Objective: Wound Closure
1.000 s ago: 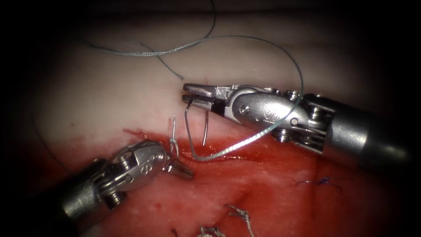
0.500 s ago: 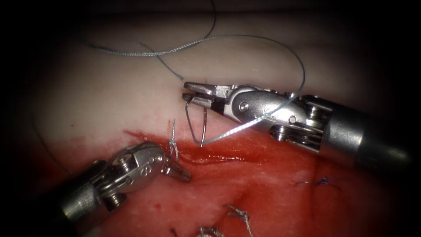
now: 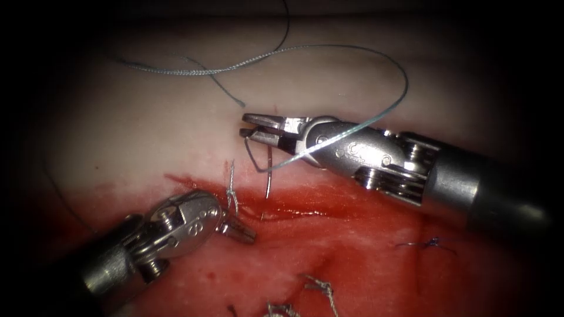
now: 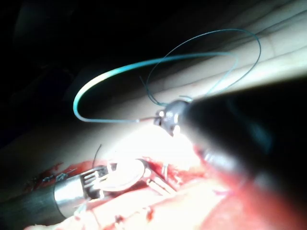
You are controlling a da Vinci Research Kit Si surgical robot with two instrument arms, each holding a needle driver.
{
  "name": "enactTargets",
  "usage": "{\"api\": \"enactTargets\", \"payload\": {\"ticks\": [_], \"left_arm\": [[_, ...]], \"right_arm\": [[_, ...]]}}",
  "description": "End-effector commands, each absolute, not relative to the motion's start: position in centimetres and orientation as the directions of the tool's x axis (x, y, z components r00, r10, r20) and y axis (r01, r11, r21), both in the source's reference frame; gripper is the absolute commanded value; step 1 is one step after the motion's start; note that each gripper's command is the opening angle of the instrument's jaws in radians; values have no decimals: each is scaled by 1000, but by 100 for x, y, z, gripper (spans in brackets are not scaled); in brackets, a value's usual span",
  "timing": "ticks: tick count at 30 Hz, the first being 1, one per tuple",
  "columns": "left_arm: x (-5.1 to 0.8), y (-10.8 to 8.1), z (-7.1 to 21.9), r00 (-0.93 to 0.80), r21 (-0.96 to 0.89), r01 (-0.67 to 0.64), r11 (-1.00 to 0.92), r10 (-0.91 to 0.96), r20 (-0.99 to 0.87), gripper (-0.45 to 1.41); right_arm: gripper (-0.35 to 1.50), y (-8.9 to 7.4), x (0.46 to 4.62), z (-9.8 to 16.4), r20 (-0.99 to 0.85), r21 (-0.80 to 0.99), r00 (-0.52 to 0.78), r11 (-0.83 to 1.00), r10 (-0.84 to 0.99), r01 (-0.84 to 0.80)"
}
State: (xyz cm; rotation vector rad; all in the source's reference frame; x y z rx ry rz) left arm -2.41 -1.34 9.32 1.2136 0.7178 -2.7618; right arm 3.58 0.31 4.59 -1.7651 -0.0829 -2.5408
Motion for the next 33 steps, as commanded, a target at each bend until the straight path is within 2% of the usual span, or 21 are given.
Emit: {"api": "enactTargets", "payload": {"ticks": [1, 12, 17, 25, 33], "left_arm": [[-243, -120, 926, -690, -389, 216, -896, 142, -710, -45], [-241, -119, 928, -691, -389, 222, -894, 137, -710, -45], [-240, -116, 927, -690, -390, 226, -893, 136, -711, -45], [-239, -113, 924, -688, -390, 226, -893, 137, -712, -45], [-240, -111, 922, -670, -391, 228, -892, 147, -727, -45]], "right_arm": [[-35, 44, 366, 448, 941, -3, -337, -996, -31, 85], [-35, 38, 365, 454, 908, -259, -298, -954, -293, 150], [-35, 21, 366, 472, 787, -496, -331, -853, -521, 164], [-35, 10, 367, 487, 649, -669, -314, -716, -693, 198], [-35, 13, 365, 486, 415, -829, -248, -476, -876, 294]]}}
